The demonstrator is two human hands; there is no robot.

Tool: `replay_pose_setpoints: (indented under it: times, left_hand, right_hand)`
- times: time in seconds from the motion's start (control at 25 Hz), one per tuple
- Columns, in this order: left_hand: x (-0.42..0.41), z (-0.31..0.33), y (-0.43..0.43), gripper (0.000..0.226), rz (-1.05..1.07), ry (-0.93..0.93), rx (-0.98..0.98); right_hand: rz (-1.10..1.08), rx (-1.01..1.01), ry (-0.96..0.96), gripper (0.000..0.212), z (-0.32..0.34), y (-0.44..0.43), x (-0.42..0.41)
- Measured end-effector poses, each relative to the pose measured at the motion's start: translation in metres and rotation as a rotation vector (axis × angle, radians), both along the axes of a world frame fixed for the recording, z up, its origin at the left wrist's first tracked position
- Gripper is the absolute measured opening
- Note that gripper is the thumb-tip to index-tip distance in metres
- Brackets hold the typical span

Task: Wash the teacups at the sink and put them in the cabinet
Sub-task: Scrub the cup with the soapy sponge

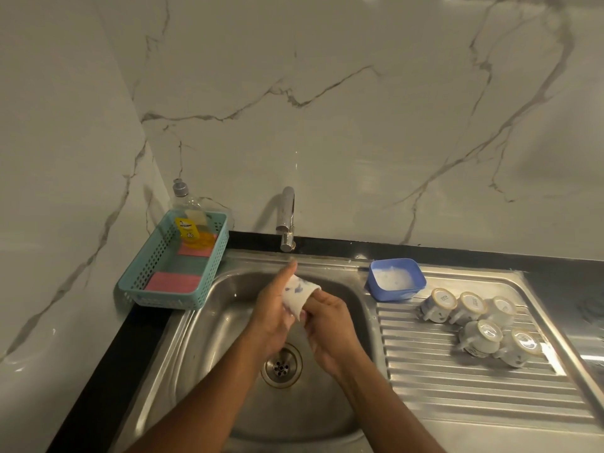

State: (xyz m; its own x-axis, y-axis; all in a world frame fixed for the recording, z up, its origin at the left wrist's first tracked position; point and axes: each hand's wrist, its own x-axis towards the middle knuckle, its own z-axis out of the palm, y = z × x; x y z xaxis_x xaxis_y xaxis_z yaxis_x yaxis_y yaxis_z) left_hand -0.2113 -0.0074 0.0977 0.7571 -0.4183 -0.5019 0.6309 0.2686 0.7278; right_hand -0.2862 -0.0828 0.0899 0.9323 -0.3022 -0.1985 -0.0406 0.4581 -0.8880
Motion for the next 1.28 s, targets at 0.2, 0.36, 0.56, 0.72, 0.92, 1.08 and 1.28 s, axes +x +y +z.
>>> replay_pose_setpoints:
  times: [0.2, 0.36, 0.56, 0.72, 0.92, 1.08, 1.28]
  left_hand:
    - [0.007, 0.007, -0.011, 0.026, 0.083, 0.049, 0.048]
    - [0.001, -0.011, -0.006, 0.04, -0.043, 0.034, 0.387]
    - [0.007, 0.002, 0.009, 0.023, -0.089, 0.006, -0.107]
    - [0.009, -0.013, -0.008, 0.029, 0.01, 0.126, 0.176]
    - [0.003, -0.008, 0.008, 0.026, -0.078, 0.112, 0.083]
    - [0.002, -0.002, -0.002, 0.034, -0.066, 0.015, -0.072]
    - [0.002, -0.036, -0.002, 0.019, 0.015, 0.194, 0.143]
  right_hand:
    - [-0.147, -0.59, -0.141, 0.027, -0.012, 0.01, 0.005]
    - [-0.021, -1.098, -0.108, 0.02, -0.044, -0.015, -0.003]
    - [-0.068, 0.408, -0.023, 0.024, -0.003, 0.006, 0.002]
    - [-0.084, -1.154, -0.216, 0.028, -0.053, 0.0, -0.004]
    - [0.056, -0.535, 0.049, 0.013, -0.023, -0.022, 0.002]
    - [-0.178, 0.136, 0.032, 0.019, -0.006, 0.003, 0.004]
    - [0.335, -1.479, -0.118, 0.026, -0.038, -0.027, -0.004]
